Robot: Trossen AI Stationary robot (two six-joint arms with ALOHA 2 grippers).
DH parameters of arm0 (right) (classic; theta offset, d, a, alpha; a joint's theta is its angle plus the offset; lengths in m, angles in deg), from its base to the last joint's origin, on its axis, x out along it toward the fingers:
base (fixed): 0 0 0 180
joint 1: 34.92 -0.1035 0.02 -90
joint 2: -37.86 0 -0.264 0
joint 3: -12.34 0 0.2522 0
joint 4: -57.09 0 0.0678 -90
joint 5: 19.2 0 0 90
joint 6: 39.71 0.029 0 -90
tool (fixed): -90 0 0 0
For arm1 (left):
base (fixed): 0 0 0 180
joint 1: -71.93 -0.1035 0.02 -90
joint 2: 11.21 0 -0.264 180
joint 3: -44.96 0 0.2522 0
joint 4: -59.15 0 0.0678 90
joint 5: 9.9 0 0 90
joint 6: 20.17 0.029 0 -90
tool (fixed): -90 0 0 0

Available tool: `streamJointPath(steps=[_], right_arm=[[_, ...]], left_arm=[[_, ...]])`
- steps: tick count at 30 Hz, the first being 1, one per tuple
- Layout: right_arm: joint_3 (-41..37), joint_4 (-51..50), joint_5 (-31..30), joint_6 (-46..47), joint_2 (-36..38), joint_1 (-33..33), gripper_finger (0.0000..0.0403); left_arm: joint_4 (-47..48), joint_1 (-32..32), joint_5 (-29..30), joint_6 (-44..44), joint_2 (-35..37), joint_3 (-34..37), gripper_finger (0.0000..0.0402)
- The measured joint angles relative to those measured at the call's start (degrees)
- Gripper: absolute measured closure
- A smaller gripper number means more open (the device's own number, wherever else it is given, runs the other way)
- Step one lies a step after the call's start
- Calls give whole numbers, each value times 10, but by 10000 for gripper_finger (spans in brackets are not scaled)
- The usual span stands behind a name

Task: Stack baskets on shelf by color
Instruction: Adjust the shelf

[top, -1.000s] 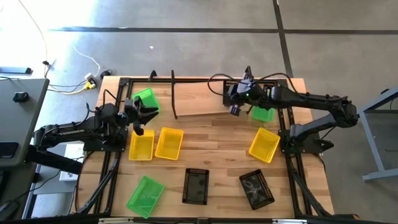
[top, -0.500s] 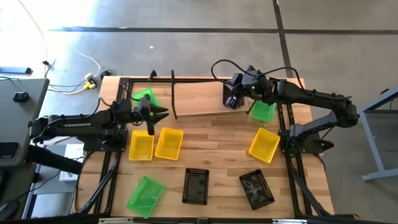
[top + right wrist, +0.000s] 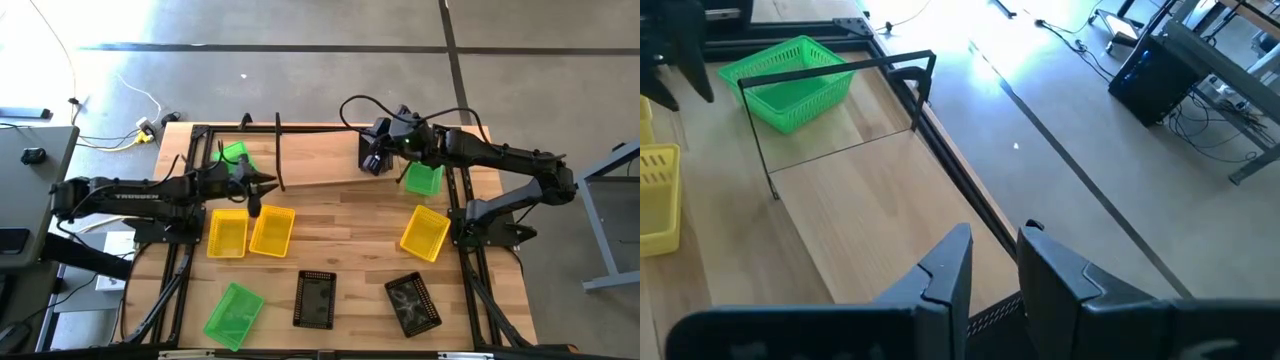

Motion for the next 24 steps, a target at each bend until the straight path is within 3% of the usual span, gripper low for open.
streamJointPath(steps=[14, 24], right_arm=[[0, 0, 0, -1, 0, 0, 334], [0, 0, 0, -6, 0, 0, 334]], left_arm=[[-62, 0, 55, 0, -94, 0, 300], [-75, -28, 109, 0, -103, 0, 300]])
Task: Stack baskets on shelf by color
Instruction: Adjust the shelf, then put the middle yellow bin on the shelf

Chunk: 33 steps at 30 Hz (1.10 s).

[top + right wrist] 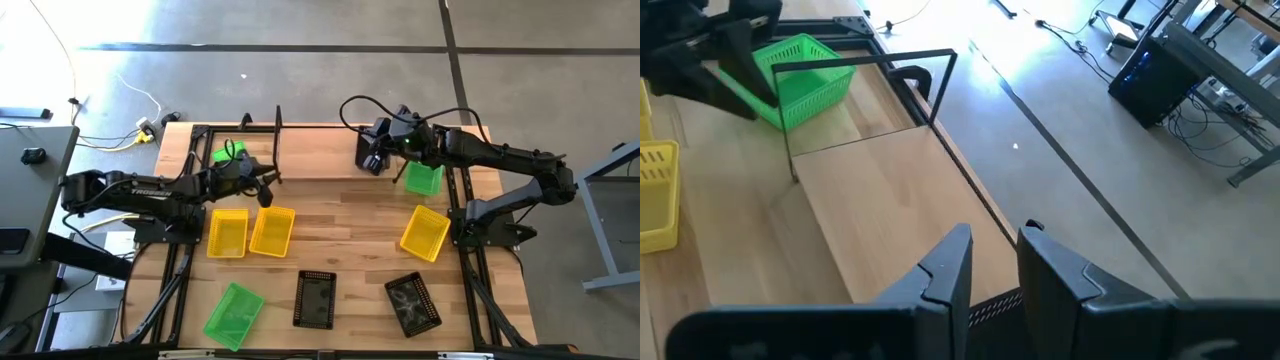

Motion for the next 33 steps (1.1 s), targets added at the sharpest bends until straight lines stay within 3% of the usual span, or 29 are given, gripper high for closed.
streamJointPath(steps=[12, 22, 27, 33], right_arm=[[0, -1, 0, -2, 0, 0, 334], [0, -1, 2, 0, 0, -12, 334], [0, -1, 2, 7, 0, -35, 334], [0, -1, -28, 41, 0, -67, 334]], left_arm=[[-8, -32, -34, -11, 0, 0, 300], [13, 3, -42, -46, 30, 0, 300], [106, 36, -46, -55, 71, -20, 300], [306, 94, -48, 15, 87, -125, 300]])
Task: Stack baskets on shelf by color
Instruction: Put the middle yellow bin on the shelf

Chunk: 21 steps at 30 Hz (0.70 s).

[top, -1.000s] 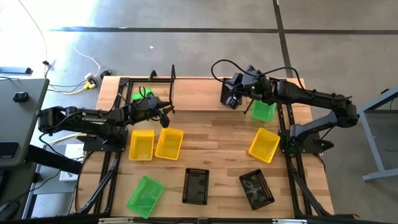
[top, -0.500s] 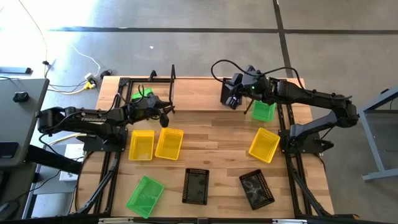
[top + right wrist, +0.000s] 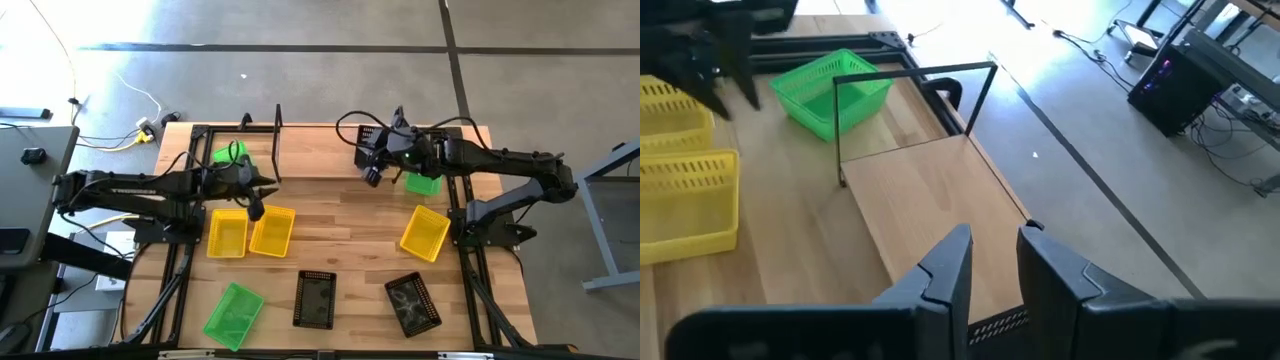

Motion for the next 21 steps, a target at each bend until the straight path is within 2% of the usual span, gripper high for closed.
streamJointPath(steps=[4, 8, 15, 21], right_arm=[[0, 0, -2, 5, 0, -20, 334], [0, -6, -2, 15, 0, -36, 334], [0, -30, -3, 53, 0, -62, 334], [0, -40, -3, 69, 0, -84, 334]], left_arm=[[127, 49, 0, 38, -2, -72, 300], [195, 103, 0, 34, -3, -121, 300], [229, 203, -14, -25, -7, -139, 300], [250, 271, -12, -62, -49, -139, 300]])
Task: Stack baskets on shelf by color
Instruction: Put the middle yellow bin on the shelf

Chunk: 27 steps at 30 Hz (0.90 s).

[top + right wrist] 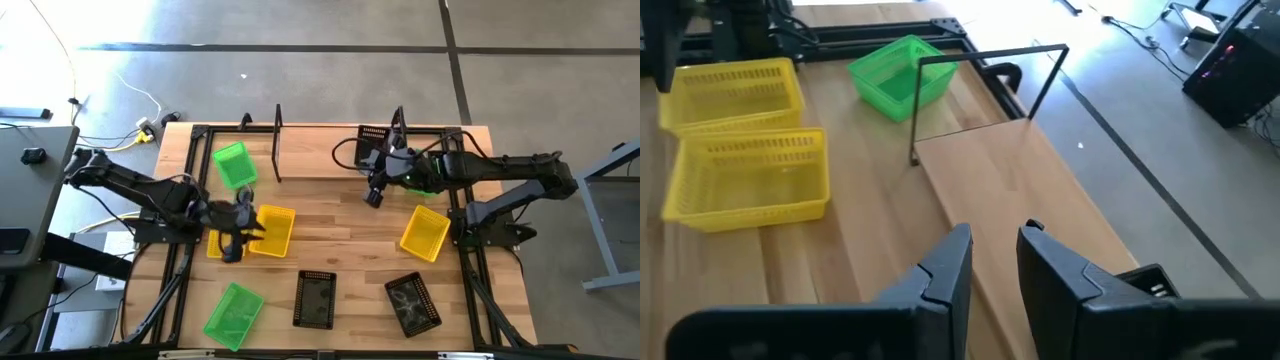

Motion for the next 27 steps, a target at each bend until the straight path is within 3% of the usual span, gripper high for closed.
streamJointPath(steps=[10, 27], right_arm=[[0, -11, 6, 0, 0, -19, 334], [0, -24, 7, 0, 0, -25, 334]], left_arm=[[1, 56, 1, -39, -122, 0, 300], [5, 62, 32, -72, -241, 0, 300]])
